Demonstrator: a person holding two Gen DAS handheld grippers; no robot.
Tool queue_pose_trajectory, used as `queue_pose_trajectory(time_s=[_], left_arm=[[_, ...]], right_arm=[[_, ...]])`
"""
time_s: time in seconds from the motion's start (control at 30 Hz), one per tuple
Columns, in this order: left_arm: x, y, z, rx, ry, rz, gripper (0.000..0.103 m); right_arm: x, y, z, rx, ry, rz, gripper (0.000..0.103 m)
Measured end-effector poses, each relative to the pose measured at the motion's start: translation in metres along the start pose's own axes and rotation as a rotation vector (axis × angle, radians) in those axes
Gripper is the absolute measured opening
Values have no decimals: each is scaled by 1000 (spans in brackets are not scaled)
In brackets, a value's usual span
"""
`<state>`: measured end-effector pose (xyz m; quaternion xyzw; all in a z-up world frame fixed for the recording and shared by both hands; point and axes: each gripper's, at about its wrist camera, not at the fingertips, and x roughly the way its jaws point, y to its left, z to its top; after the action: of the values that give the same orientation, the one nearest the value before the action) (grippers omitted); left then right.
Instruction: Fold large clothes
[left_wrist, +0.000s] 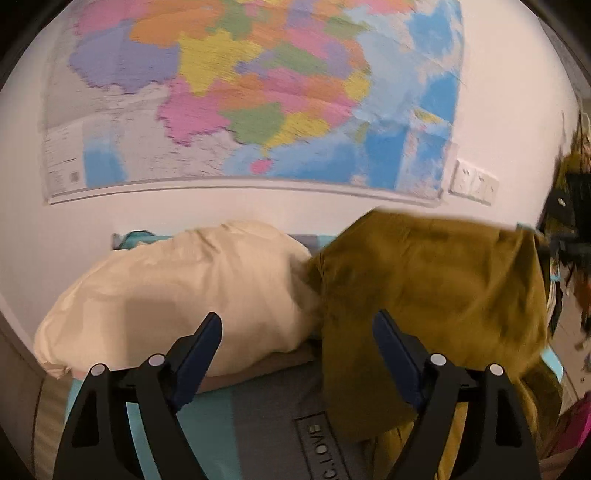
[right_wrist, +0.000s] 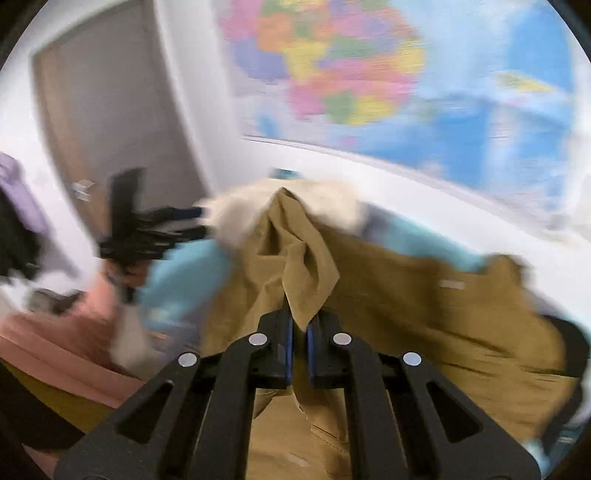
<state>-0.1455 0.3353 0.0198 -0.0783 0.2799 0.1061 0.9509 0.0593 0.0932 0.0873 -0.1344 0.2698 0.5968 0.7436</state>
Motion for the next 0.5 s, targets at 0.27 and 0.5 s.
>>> queue_pose_trajectory(time_s=[0.27, 0.5], left_arm=[[71, -77, -13, 160, 134, -52, 81], [122, -133, -26, 316, 200, -18, 81]], right_arm=[[24, -90, -57, 159, 169, -232, 8], [41, -133, -104, 321, 103, -267, 60]])
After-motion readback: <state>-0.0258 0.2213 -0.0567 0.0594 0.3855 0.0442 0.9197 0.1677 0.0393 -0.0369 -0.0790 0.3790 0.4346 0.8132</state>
